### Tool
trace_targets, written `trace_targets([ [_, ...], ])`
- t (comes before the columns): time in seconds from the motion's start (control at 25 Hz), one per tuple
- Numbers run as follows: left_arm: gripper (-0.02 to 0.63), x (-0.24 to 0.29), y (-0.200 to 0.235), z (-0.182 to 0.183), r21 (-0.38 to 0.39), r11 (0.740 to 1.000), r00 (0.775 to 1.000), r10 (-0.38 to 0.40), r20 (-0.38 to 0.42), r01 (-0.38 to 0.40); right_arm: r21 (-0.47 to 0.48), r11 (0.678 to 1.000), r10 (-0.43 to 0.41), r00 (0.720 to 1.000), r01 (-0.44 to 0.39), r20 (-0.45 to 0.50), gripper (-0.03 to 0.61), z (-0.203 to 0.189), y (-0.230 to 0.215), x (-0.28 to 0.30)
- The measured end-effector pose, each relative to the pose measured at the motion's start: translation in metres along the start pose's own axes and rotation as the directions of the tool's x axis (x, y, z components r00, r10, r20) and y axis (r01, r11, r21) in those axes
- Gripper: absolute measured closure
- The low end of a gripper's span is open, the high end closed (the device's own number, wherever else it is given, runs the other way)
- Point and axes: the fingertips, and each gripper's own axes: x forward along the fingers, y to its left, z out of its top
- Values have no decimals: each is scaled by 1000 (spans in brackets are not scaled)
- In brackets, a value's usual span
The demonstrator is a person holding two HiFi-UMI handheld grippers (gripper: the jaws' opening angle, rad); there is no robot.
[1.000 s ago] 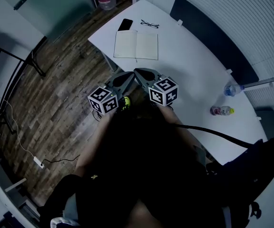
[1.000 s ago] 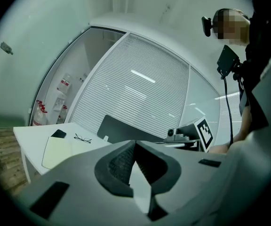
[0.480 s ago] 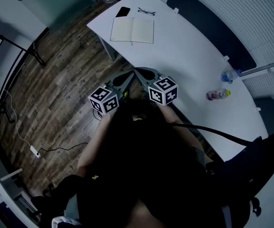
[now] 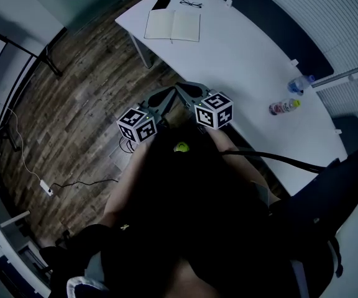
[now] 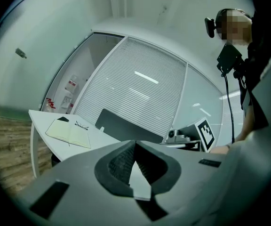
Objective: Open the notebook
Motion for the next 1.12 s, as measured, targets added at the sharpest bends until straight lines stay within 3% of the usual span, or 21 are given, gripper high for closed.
trace_targets([
  [0.28,600,-28,5,2,-24,999,999,23,48,-22,-88,996,15,1000,-17,-14,594,-3,26,13],
  [0.6,600,-45,14,7,-22,999,998,30,63,-28,-66,998,12,1000,-12,-5,594,-3,39,26],
  [1.12,600,-24,22,11,-31,1000,999,6,46,-4,-49,999,-5,1000,6,12,594,4,18,28],
])
